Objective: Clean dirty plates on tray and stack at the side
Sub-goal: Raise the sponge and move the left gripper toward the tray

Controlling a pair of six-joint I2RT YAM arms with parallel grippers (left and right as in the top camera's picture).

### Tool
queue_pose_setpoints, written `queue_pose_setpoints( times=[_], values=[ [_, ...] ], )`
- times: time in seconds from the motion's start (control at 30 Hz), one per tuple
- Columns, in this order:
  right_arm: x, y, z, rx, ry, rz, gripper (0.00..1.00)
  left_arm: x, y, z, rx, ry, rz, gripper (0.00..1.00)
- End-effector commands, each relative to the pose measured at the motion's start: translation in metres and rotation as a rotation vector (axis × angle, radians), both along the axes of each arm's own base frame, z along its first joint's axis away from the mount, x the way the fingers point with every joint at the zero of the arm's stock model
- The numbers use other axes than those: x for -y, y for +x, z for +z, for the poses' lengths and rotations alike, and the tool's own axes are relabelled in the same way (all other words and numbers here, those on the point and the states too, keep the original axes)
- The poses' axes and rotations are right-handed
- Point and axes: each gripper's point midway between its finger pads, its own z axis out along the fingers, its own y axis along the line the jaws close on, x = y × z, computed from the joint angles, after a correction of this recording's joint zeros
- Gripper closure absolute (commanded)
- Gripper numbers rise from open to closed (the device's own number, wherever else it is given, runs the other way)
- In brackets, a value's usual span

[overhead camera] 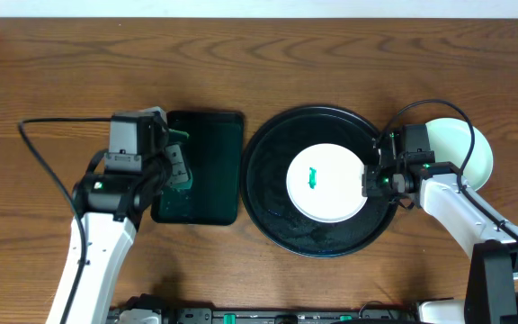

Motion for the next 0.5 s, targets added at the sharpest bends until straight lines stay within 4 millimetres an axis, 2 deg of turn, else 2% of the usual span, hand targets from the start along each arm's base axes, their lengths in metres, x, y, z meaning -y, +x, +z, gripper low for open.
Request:
queue_pose_setpoints(
  times=[0.0, 0.13, 0.47],
  values=[
    [0.001, 0.0, 0.003, 0.014, -0.012, 0.002, 0.99, 0.008, 0.002, 0.01, 0.017, -0.046, -0.027, 0.93],
    [0.0, 0.0, 0.003, 0.014, -0.011, 0.002, 0.89, 0.014, 0.0, -0.004, -0.026, -0.075, -0.048, 0.93],
    [-0.003, 0.001, 0.004, 0.018, 0.007, 0.009, 0.86, 0.015, 0.006, -0.038, -0.137, -0.069, -0.045, 0.93]
  ],
)
